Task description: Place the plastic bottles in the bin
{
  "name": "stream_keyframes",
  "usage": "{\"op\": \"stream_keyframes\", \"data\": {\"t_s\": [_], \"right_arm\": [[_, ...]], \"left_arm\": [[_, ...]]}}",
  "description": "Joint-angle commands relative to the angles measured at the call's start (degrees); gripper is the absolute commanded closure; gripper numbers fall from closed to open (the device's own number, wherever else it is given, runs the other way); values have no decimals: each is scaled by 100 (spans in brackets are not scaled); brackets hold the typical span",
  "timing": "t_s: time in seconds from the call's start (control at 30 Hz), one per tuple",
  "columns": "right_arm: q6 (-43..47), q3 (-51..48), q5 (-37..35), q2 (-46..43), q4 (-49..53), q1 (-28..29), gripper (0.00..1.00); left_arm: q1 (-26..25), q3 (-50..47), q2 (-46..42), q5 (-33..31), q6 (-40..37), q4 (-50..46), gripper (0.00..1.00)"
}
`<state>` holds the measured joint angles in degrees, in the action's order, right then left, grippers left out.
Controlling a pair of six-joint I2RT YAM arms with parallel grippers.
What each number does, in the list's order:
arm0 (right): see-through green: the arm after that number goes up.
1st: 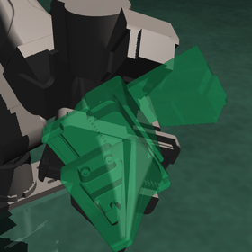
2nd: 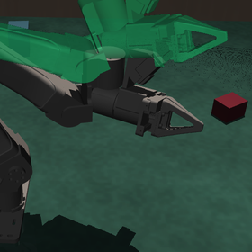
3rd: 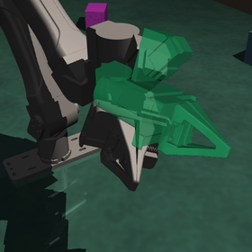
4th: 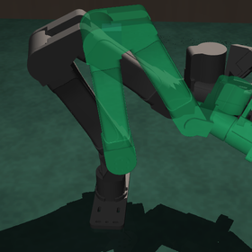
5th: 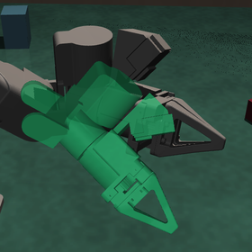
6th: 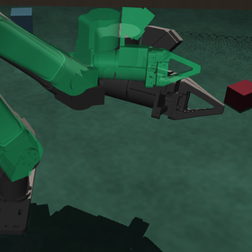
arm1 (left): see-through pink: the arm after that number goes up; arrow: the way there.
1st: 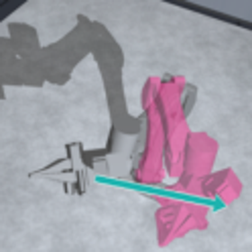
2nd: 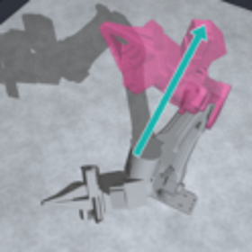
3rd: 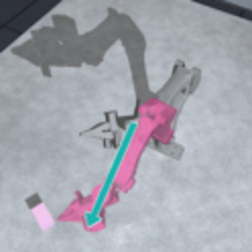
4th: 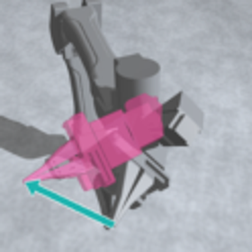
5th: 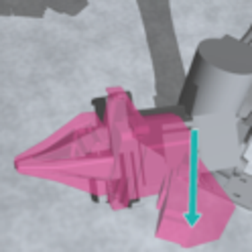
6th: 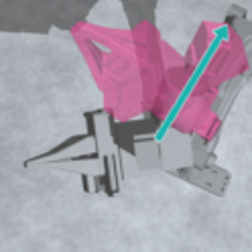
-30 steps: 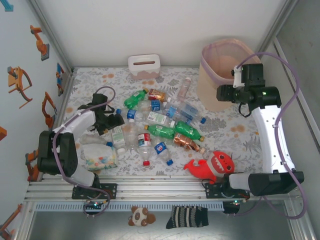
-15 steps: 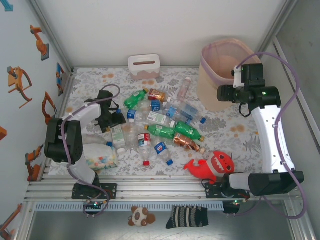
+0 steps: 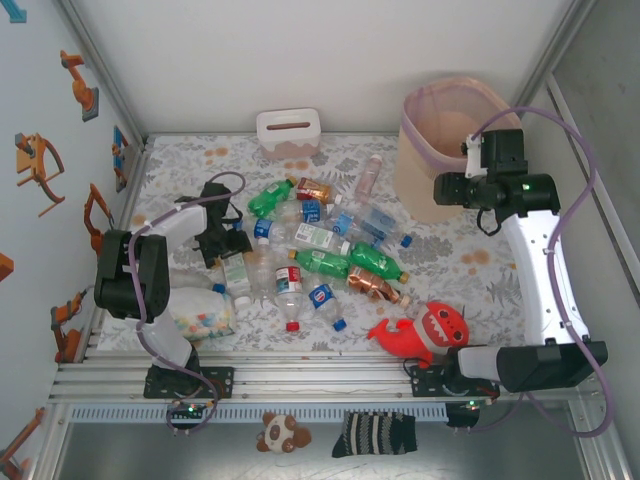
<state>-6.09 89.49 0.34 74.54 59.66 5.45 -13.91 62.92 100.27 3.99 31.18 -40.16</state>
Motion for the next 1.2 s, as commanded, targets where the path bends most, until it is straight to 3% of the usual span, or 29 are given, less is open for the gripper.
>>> {"op": "stream_keyframes", "data": {"t_s": [0.0,0.37,0.7,0.9,1.17], "right_arm": [[38,-64,-60,-141,-16,44,26],[34,83,-88,-151,-3,43,26],[-17,286,-6,-288,-36,44,27],[-127,100,722,-595,-622,43,27],[-198,-789,2330,-1334,-2481,232,29]], "left_arm": [[-41,119,-28,-87,-58,-238,30],[-48,364,-370,-226,-167,-416,39],[-40,898,-1221,-301,-472,-412,44],[-41,1069,-1848,370,-750,169,49],[-189,1118,-2520,1676,-609,1484,52]]}}
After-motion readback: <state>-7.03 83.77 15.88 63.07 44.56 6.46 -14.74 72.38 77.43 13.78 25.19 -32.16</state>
